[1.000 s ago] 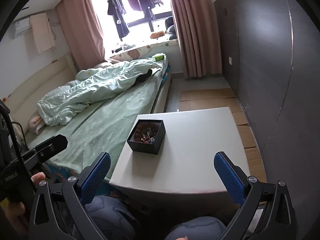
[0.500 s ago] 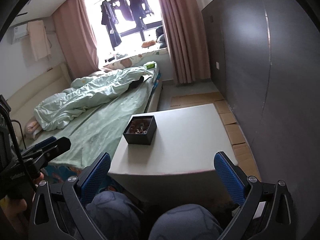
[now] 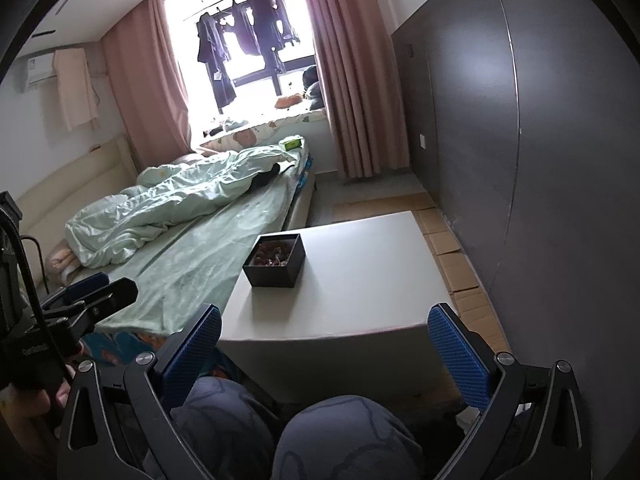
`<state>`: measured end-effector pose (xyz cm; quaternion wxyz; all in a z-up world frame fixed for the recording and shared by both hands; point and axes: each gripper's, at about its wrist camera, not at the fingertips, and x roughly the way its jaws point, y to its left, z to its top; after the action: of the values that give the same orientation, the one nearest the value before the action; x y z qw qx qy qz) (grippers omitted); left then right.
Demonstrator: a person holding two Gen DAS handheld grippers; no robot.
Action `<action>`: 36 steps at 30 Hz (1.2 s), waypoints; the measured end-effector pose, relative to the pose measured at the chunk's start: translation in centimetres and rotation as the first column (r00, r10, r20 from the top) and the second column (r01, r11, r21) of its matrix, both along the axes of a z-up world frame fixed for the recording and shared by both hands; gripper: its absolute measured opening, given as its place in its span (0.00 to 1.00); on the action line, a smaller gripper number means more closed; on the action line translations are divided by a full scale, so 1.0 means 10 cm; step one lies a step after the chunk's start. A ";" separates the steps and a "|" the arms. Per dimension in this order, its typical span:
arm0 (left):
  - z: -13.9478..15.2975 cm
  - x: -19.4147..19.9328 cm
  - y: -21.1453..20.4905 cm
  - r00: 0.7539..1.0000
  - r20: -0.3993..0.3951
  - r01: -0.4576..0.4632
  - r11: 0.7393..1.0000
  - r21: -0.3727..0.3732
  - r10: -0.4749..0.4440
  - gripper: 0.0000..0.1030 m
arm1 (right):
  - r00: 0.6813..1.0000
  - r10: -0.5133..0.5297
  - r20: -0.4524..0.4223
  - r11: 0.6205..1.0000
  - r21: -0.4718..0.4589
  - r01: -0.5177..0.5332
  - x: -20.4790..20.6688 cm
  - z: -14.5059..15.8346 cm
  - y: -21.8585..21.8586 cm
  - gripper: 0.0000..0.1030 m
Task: Organize jewelry
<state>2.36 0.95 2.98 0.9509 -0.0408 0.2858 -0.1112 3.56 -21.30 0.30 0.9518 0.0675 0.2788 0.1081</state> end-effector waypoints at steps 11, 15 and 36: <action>0.00 0.01 0.01 1.000 0.004 0.000 1.000 -0.004 0.000 1.00 | 1.000 -0.002 -0.010 1.000 -0.032 0.002 0.06 -0.03 0.07 1.00; -0.01 0.02 0.01 1.000 -0.002 0.001 1.000 -0.003 -0.001 1.00 | 1.000 -0.014 -0.010 0.999 -0.034 0.014 0.06 -0.06 0.05 1.00; 0.04 -0.09 0.01 1.000 0.013 -0.010 1.000 0.000 0.010 1.00 | 1.000 0.007 0.010 1.000 0.012 -0.007 -0.08 -0.01 -0.08 1.00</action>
<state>1.42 1.08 3.35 0.9533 -0.0415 0.2795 -0.1067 2.74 -22.11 0.16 0.9524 0.0718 0.2737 0.1136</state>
